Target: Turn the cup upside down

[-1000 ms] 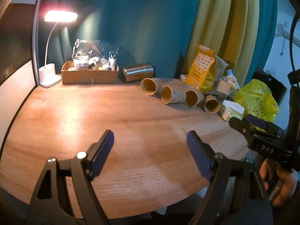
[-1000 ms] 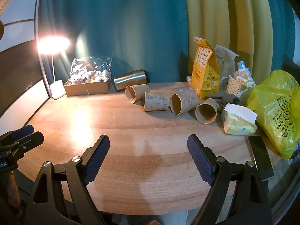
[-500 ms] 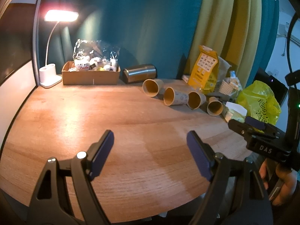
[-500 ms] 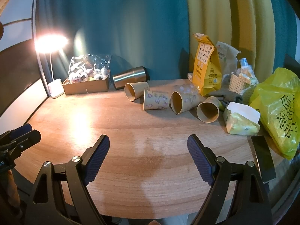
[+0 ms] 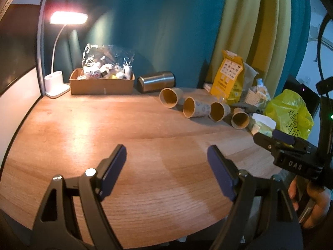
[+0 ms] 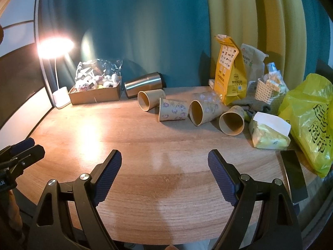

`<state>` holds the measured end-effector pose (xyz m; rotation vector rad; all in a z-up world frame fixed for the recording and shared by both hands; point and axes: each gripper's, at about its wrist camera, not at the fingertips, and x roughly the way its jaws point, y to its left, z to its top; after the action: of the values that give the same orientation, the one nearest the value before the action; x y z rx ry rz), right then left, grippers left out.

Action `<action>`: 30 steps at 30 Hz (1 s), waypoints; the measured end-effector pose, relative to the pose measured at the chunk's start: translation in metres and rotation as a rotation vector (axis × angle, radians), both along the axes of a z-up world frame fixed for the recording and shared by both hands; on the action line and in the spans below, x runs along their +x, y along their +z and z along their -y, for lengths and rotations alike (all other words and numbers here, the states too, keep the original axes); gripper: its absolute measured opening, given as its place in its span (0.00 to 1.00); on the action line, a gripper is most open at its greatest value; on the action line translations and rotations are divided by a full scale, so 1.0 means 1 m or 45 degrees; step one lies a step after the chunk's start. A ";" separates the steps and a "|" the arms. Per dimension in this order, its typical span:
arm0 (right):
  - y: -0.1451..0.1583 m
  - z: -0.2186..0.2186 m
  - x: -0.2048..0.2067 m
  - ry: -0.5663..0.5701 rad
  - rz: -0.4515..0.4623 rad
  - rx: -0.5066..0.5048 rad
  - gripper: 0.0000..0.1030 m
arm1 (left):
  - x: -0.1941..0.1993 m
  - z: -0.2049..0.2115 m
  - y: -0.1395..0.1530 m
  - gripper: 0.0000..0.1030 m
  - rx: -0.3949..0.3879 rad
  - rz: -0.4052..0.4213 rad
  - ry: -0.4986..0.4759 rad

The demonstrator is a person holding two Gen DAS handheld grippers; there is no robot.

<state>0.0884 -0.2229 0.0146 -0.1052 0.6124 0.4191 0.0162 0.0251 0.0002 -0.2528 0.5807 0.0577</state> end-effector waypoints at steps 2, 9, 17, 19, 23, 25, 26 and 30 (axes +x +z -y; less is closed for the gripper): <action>0.000 0.000 0.000 0.001 -0.002 0.000 0.85 | -0.001 -0.001 -0.001 0.79 0.000 0.001 0.005; 0.001 0.001 0.000 -0.002 -0.002 0.000 0.85 | -0.004 -0.002 0.001 0.79 -0.004 0.016 0.007; 0.001 0.001 0.001 -0.001 0.003 0.009 0.85 | -0.005 -0.003 0.003 0.79 -0.003 0.021 0.009; 0.002 0.002 0.001 -0.001 0.004 0.009 0.85 | -0.006 -0.004 0.003 0.79 -0.003 0.021 0.012; 0.002 0.002 0.001 -0.003 0.003 0.009 0.85 | -0.006 -0.004 0.003 0.79 -0.003 0.019 0.012; 0.002 0.002 0.001 -0.002 0.007 0.011 0.85 | -0.007 -0.004 0.003 0.79 -0.004 0.018 0.006; 0.002 0.002 0.001 -0.003 0.008 0.011 0.85 | -0.007 -0.004 0.003 0.79 -0.004 0.015 0.004; 0.002 0.002 0.002 -0.001 0.003 0.010 0.85 | -0.007 -0.004 0.002 0.79 -0.003 0.004 0.002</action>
<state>0.0901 -0.2244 0.0161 -0.0981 0.6081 0.4205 0.0095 0.0294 0.0023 -0.2557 0.5773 0.0577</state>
